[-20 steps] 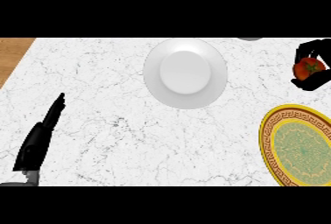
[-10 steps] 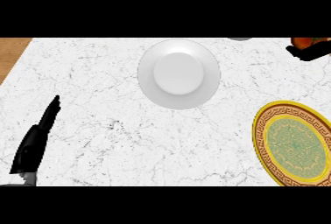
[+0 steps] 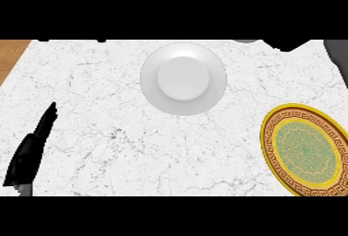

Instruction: Pick the tomato from the plate and place it in the plate

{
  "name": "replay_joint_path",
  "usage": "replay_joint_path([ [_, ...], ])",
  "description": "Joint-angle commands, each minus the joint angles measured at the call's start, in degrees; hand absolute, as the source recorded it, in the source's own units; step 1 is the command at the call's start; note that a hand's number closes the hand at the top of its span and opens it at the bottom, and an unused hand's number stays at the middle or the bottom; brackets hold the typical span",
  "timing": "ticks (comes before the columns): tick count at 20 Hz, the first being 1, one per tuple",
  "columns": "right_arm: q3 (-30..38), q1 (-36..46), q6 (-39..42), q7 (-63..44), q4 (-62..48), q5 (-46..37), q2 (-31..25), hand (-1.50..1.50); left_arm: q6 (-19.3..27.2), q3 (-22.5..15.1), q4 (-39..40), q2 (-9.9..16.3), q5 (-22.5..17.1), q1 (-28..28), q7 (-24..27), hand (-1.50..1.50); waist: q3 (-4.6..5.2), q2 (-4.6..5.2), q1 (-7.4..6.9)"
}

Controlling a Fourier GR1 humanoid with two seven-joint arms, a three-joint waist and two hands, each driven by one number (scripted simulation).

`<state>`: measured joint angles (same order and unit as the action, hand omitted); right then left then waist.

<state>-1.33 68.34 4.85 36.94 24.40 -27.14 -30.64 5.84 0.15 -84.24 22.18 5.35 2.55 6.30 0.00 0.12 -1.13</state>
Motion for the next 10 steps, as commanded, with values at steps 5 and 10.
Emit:
replay_joint_path([
  [5, -0.03, 3.58, 2.88, -9.92, 3.31, 0.37, 8.5, 1.5, -1.25, 2.03, 1.13, 0.14, 0.27, 2.37, 3.35, 0.0, 0.03, -0.02, 0.15],
  [10, -2.2, 5.63, 1.27, -16.4, 0.36, -2.22, 15.3, 1.5, -1.37, 1.17, 0.04, -0.95, 0.94, 3.99, 4.09, 0.0, 0.03, 0.18, -0.45],
])
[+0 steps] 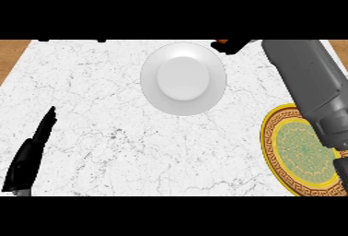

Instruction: Pick the tomato from the plate and place it in the plate

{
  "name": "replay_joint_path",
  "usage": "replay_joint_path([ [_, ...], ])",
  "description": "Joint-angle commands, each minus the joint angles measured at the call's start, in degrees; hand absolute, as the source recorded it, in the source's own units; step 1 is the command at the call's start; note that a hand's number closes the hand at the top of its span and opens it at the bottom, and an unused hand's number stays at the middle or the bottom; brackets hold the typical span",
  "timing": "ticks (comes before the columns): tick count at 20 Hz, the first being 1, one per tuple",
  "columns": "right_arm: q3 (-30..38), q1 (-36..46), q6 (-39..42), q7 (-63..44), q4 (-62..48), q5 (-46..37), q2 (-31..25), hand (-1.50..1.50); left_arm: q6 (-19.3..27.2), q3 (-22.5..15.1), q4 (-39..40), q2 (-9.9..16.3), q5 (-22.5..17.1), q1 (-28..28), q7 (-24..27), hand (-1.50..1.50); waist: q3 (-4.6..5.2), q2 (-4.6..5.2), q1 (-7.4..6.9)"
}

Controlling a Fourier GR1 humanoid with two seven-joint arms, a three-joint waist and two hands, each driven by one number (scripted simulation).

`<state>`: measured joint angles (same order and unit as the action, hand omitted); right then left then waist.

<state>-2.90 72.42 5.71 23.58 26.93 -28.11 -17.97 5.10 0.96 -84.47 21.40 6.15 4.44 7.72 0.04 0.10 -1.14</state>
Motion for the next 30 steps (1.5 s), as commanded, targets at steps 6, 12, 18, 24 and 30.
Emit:
replay_joint_path([
  [6, -3.99, 2.93, -1.56, -8.77, -4.26, -4.86, 11.6, 1.5, -0.88, 0.9, 1.69, -0.47, 0.56, -3.07, -0.06, 0.0, 0.01, 0.28, -0.15],
  [12, -3.76, 2.1, -3.31, -4.49, -12.37, -6.72, 13.55, 1.5, -0.75, -0.66, 0.57, -2.41, 1.71, -0.73, 1.74, 0.0, 0.0, 0.9, -1.53],
  [18, 0.23, 1.08, -9.69, -13.44, -16.47, -2.38, 17.86, -1.5, -1.69, -0.28, 1.42, -1.96, 1.76, -1.56, 2.11, 0.0, 0.02, 1.25, -2.78],
  [24, 5.45, 0.85, -10.83, -7.42, -14.56, 1.28, 17.19, -1.5, -1.19, 0.03, 0.36, -2.57, 2.39, -1.49, 0.29, 0.0, -0.04, 0.97, -1.64],
  [30, 14.14, 3.15, -13.81, -9.44, -13.05, 9.08, 13.88, -1.5, -3.01, 1.55, 0.48, -0.97, 1.22, -0.76, 1.24, 0.0, -0.04, 0.89, -1.83],
])
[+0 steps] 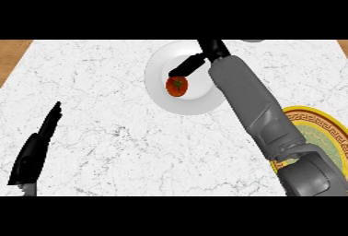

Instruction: Pick the tomato from the plate and place it in the plate

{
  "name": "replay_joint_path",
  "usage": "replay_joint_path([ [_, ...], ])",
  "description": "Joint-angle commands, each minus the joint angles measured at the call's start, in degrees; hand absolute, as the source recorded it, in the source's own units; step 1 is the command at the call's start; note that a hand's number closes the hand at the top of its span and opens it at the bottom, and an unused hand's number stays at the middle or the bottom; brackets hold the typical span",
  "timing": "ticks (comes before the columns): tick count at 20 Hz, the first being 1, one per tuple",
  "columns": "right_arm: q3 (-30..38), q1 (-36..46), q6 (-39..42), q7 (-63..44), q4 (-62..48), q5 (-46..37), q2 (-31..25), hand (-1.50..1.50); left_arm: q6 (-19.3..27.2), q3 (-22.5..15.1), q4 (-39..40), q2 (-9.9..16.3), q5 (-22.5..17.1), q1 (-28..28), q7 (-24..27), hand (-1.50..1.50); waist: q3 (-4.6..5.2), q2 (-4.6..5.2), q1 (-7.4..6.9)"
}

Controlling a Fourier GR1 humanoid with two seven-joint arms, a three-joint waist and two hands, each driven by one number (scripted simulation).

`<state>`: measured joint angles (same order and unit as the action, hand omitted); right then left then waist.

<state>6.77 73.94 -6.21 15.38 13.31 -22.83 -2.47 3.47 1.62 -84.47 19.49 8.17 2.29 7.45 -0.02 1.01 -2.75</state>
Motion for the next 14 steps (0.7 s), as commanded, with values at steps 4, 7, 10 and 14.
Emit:
replay_joint_path([
  [4, 8.23, -3.41, 0.44, 3.09, -0.11, 7.01, -7.73, -1.5, -0.77, 1.15, 0.83, 0.5, -0.24, 1.75, 2.87, 0.0, -0.01, -0.03, 0.41],
  [7, 13.47, -3.31, 6.1, 4.9, -0.3, 12.28, -11.57, -1.5, -0.83, 1.26, -0.55, 0.28, -0.82, -0.38, -0.84, 0.0, -0.11, 0.49, -0.13],
  [10, 15.15, -4.62, 10.2, 7.75, -0.76, 13.91, -14.57, -1.5, -1.15, 0.64, -0.74, 0.07, -0.22, 0.67, -0.43, 0.0, -0.08, 0.34, -0.38],
  [14, 15.43, -9.01, 15.29, 15.2, -1.09, 13.79, -19.28, -1.5, -1.56, 0.58, -1.37, -0.18, -0.43, 1.1, 0.44, 0.0, -0.11, 0.61, -0.86],
])
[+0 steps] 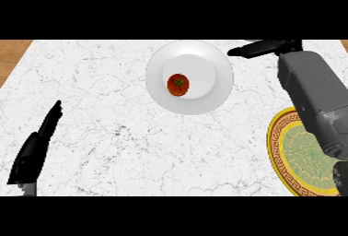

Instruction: Pick the tomato from the plate and place it in the plate

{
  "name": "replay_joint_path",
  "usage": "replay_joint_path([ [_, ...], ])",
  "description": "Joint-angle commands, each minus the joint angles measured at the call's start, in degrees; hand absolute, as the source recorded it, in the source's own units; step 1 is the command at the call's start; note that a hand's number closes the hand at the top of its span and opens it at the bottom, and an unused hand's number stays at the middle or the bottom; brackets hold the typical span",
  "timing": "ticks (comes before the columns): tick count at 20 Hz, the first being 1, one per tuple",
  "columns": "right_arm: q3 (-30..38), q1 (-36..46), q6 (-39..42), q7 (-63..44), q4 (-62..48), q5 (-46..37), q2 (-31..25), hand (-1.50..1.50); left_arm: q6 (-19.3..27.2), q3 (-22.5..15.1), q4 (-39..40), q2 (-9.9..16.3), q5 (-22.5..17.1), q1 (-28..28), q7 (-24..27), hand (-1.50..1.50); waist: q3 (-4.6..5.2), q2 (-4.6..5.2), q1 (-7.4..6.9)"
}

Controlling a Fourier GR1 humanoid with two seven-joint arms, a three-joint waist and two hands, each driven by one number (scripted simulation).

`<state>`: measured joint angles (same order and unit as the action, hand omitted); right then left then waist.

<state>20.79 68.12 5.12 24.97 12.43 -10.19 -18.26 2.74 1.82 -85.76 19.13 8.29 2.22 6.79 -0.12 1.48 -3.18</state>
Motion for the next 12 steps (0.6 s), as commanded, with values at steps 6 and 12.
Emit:
replay_joint_path([
  [6, 1.07, -4.15, 9.59, 9.06, -1.62, 0.02, -10.19, -1.5, -0.94, 0.37, -0.76, 0.28, -0.2, -1.91, -0.91, 0.0, -0.09, 0.6, -1.09],
  [12, 1.28, -6.02, 11.94, 11.39, -3.29, -0.36, -12.82, -1.5, 0.35, -1.31, 1.37, -2.21, 1.29, 0.3, 2.58, 0.0, -0.11, 0.8, -1.83],
])
